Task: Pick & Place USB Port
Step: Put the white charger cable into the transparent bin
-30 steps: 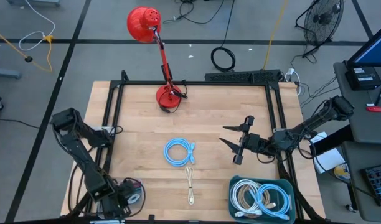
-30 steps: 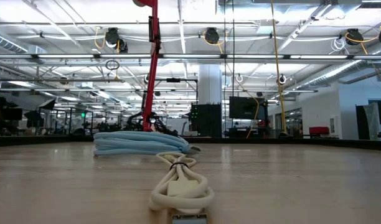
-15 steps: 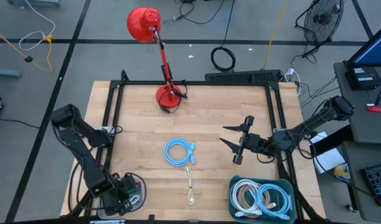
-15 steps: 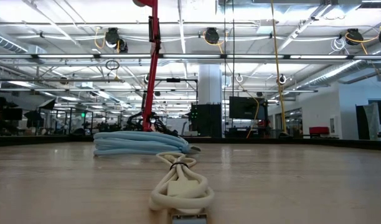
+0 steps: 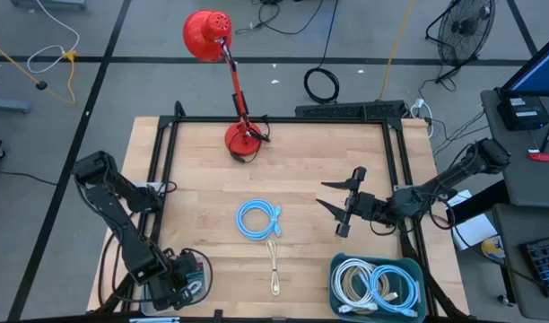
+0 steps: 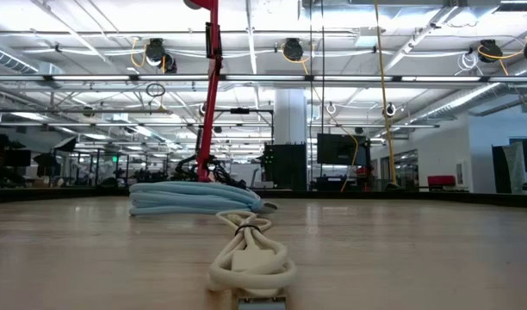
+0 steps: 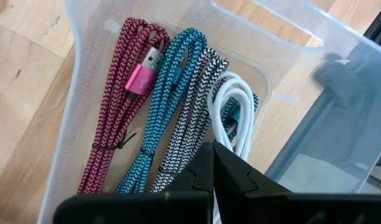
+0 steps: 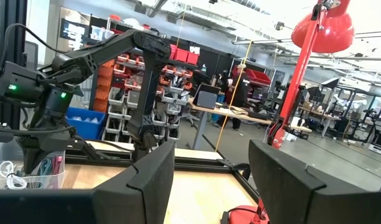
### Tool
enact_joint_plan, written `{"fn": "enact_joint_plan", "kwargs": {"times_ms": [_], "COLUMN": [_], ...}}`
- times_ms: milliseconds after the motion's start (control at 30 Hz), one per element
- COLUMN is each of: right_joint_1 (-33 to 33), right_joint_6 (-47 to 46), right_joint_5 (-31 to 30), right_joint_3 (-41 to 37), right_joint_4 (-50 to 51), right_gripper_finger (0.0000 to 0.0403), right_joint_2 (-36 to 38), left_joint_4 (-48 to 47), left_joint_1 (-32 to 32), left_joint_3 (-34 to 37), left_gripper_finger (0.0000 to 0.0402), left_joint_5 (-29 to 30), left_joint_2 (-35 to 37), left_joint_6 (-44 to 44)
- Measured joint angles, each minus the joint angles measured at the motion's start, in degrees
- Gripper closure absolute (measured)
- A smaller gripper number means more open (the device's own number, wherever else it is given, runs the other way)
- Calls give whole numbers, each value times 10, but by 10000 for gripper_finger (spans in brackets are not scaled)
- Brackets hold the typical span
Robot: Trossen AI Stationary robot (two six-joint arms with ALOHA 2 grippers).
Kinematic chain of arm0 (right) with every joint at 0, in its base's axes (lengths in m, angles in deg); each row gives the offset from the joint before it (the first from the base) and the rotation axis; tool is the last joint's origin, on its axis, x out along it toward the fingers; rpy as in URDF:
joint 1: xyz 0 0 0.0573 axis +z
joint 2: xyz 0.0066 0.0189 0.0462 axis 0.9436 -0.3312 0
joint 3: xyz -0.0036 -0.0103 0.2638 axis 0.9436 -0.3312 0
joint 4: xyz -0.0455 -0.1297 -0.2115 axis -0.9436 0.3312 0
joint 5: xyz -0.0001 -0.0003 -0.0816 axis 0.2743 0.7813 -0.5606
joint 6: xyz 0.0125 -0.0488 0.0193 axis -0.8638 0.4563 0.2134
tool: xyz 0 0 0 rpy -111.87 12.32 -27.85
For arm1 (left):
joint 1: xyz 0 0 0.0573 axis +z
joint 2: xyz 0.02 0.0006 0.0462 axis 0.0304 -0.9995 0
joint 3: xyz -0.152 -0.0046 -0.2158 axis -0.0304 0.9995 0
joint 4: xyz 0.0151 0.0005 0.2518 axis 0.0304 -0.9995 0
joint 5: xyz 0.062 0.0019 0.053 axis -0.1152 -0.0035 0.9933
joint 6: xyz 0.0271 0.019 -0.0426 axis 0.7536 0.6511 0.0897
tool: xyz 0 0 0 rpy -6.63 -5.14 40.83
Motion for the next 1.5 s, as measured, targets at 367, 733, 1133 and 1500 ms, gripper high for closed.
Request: {"fn": "enact_joint_plan", "kwargs": {"times_ms": [367,733,1133,1500], "right_joint_1": [0,0,0,0], "right_joint_6": [0,-11,-11,-11], "right_joint_5": [0,0,0,0], "right_joint_3": [0,0,0,0], "right_joint_4": [0,0,0,0], "right_gripper_finger": [206,206,206,206], "right_joint_2": [0,0,0,0], "left_joint_4": [17,60,101,28], "left_joint_1": [16,19,19,27], "left_joint_3": [0,0,0,12], "left_gripper_finger": [401,401,401,401], "left_joint_5": [-25,-19,-56,-39], "left_joint_2": [-32,-32,-32,-31], "left_joint_6": [34,58,67,52]}}
